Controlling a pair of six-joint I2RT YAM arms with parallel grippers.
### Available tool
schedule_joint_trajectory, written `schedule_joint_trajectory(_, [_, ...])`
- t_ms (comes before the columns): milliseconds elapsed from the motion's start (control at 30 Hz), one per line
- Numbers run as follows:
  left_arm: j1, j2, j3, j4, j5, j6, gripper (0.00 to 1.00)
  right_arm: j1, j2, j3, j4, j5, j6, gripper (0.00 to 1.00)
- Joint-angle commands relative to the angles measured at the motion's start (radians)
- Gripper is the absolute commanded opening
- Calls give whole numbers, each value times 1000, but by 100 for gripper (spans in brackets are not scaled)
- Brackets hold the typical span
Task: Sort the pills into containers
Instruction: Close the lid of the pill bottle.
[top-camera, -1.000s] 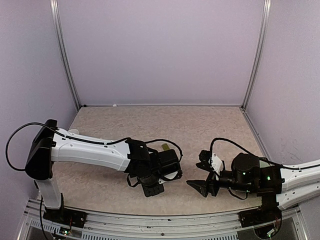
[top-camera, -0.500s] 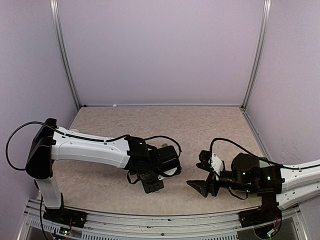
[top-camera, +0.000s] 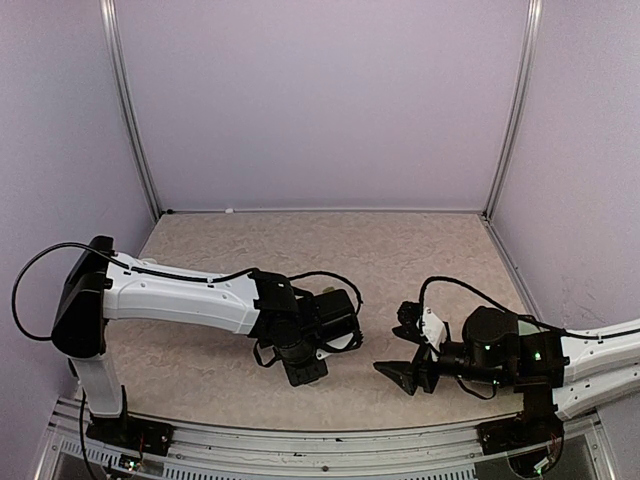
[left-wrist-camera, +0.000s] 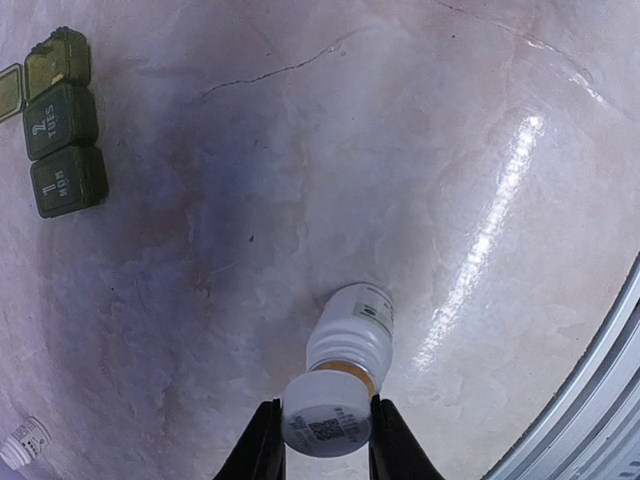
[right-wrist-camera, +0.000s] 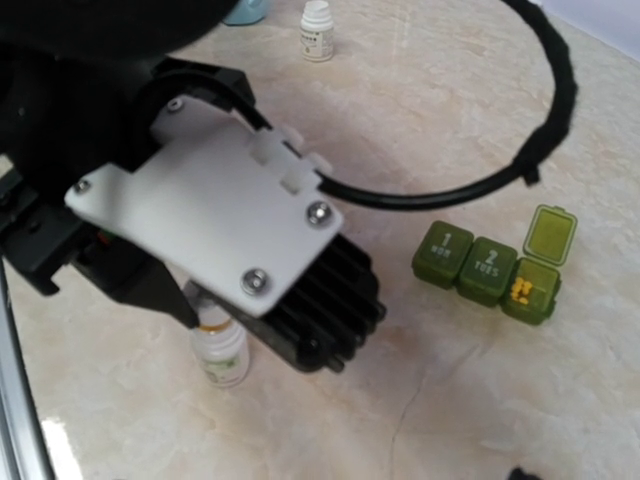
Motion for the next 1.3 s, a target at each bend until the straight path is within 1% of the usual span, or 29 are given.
schedule_joint_trajectory(0, [5, 3, 9, 20, 12, 15, 26, -7, -14, 22, -8, 1, -2, 79])
schedule_joint_trajectory(733, [6, 30, 0, 28, 16, 19, 27, -7, -24, 25, -14, -2, 0, 79])
schedule_joint_trajectory(933, [5, 27, 8, 20, 3, 16, 31, -7, -18, 27, -9, -4, -2, 79])
schedule_joint_trajectory(1033, [5, 24, 8, 16, -10, 15, 34, -7, -14, 31, -10, -6, -3, 79])
schedule_joint_trajectory(1267, [4, 22, 10, 14, -15, 14, 35, -7, -7, 40, -11, -6, -8, 79])
